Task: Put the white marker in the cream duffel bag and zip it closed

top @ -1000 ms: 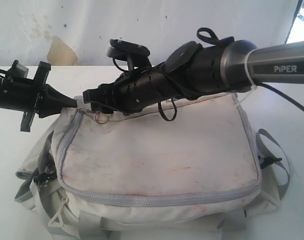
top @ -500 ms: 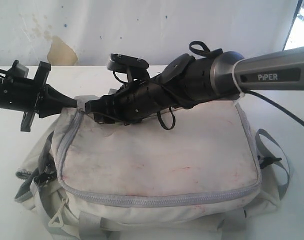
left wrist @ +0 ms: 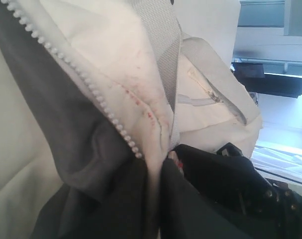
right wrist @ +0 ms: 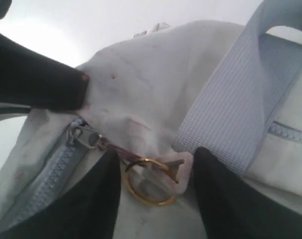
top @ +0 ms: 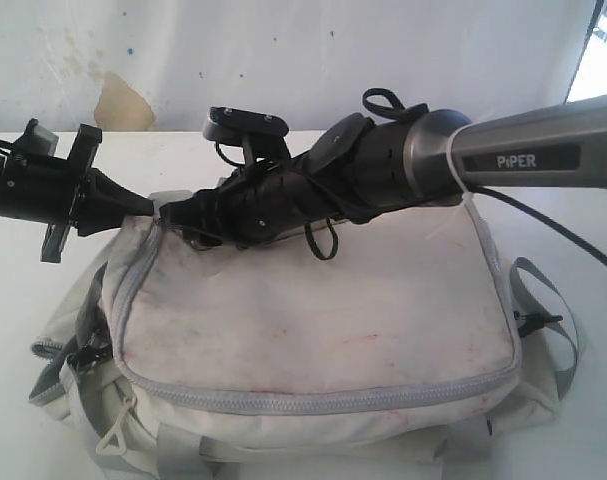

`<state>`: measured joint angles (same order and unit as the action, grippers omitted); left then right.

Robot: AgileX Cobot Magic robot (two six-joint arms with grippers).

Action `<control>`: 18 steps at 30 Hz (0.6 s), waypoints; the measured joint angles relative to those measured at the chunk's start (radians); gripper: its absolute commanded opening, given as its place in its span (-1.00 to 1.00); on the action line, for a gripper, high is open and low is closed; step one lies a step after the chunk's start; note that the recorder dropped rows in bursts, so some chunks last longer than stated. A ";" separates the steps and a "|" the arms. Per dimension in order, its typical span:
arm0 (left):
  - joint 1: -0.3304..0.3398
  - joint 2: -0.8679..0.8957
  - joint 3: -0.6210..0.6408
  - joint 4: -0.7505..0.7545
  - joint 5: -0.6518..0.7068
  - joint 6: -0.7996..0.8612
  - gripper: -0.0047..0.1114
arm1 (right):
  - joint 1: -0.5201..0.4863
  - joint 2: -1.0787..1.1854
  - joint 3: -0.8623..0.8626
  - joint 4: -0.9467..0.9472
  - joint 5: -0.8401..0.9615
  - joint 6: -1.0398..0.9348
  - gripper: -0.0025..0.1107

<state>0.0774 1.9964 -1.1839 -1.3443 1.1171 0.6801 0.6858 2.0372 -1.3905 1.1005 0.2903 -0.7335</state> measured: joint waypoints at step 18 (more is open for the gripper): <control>0.000 0.000 0.000 0.008 -0.015 0.000 -0.92 | 0.002 0.015 -0.015 -0.020 0.093 -0.038 -0.96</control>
<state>0.0774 1.9964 -1.1839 -1.3367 1.1021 0.6801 0.6876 2.0518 -1.4055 1.0805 0.3837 -0.7716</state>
